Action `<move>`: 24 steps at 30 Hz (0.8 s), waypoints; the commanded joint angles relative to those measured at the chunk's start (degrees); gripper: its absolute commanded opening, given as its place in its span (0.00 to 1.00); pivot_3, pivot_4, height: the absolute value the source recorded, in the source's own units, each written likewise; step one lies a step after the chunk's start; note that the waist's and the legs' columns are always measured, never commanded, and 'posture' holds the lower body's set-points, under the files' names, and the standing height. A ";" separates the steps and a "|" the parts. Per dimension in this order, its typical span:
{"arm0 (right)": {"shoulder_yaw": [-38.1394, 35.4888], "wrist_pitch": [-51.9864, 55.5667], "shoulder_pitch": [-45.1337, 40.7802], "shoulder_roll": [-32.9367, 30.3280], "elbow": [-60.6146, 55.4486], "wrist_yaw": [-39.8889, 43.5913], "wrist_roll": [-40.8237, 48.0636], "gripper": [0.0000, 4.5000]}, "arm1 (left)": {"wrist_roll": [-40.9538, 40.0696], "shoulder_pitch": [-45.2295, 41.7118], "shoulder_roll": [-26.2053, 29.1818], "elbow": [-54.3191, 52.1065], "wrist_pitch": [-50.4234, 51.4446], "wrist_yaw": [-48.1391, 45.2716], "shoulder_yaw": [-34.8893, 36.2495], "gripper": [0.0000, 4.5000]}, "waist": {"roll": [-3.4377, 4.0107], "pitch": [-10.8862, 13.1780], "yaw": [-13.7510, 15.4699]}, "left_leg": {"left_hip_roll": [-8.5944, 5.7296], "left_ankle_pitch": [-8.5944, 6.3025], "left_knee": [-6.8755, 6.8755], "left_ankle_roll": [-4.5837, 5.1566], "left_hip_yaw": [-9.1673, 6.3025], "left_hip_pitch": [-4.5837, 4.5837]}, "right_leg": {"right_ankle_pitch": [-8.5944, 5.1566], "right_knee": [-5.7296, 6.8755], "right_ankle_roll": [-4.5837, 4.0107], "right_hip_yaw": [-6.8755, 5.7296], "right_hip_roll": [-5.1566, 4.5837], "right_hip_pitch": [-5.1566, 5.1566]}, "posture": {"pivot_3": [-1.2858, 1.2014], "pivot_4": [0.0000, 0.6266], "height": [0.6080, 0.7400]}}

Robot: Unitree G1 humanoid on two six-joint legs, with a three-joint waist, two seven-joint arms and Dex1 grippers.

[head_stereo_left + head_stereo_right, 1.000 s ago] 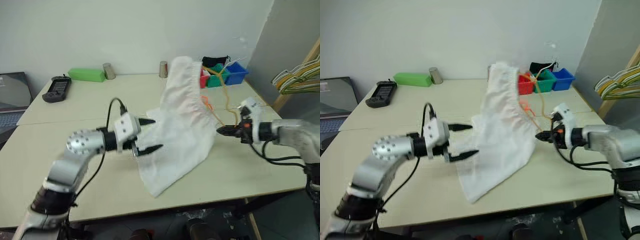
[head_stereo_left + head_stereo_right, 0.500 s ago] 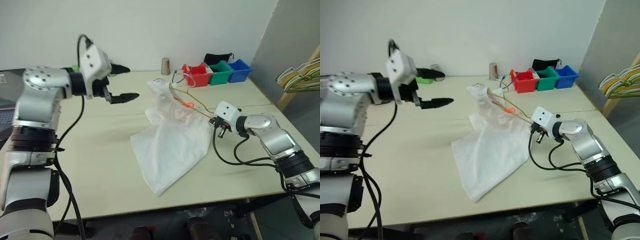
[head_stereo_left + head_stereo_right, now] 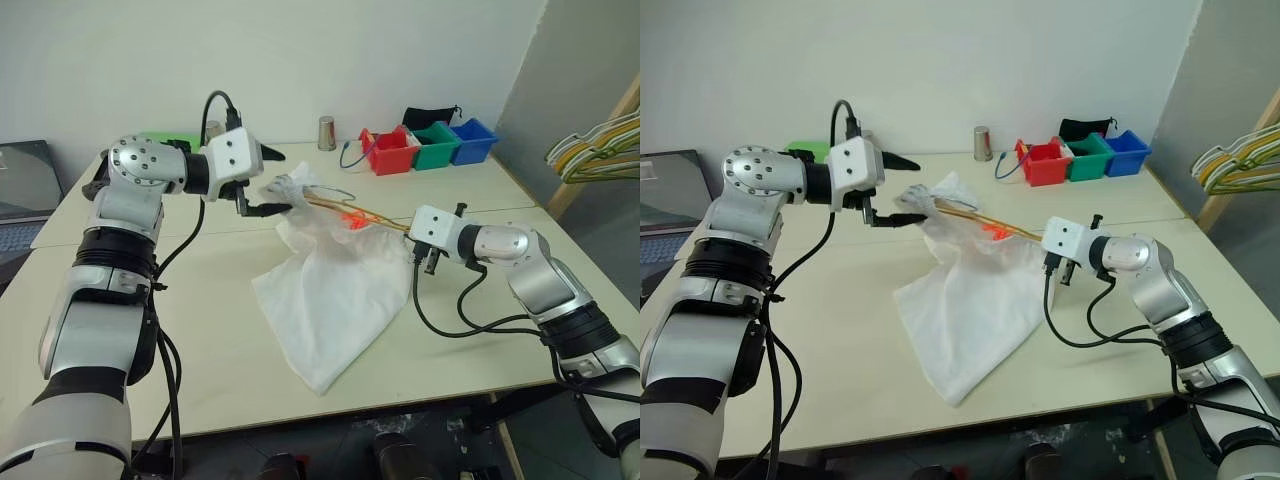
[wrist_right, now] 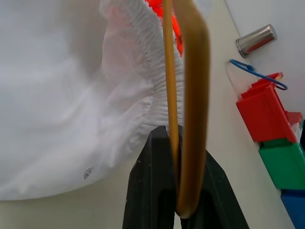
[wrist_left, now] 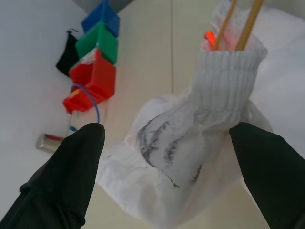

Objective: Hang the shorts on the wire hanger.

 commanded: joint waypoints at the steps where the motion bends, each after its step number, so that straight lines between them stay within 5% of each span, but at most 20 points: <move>1: -1.99 0.78 -1.79 0.68 -4.89 0.26 -1.01 0.00 | 2.06 -1.91 -0.47 1.76 -2.72 -1.34 -0.92 1.00 | -0.01 -0.01 -0.35 | 0.00 0.00 0.00 0.00 -0.01 0.01 | 0.00 0.01 0.00 0.00 0.00 0.00 | 0.47 0.00 1.00; 7: -2.06 1.59 -2.25 1.86 -6.98 0.79 -2.51 0.00 | 6.80 -2.61 -0.98 5.83 -7.35 1.30 -2.54 1.00 | -0.01 -0.01 -0.99 | -0.04 0.00 0.19 0.01 -0.06 0.09 | -0.02 0.54 0.02 -0.02 0.00 -0.05 | 0.47 0.00 1.00; 24: -2.14 0.51 -3.29 5.17 -8.40 1.41 -4.58 0.00 | 10.57 -3.12 -1.99 9.49 -10.68 4.35 -2.71 0.22 | -0.02 -0.01 -2.07 | -0.05 0.07 0.74 0.13 -0.14 0.07 | -0.14 0.84 0.35 -0.02 0.04 0.04 | 0.48 0.00 1.00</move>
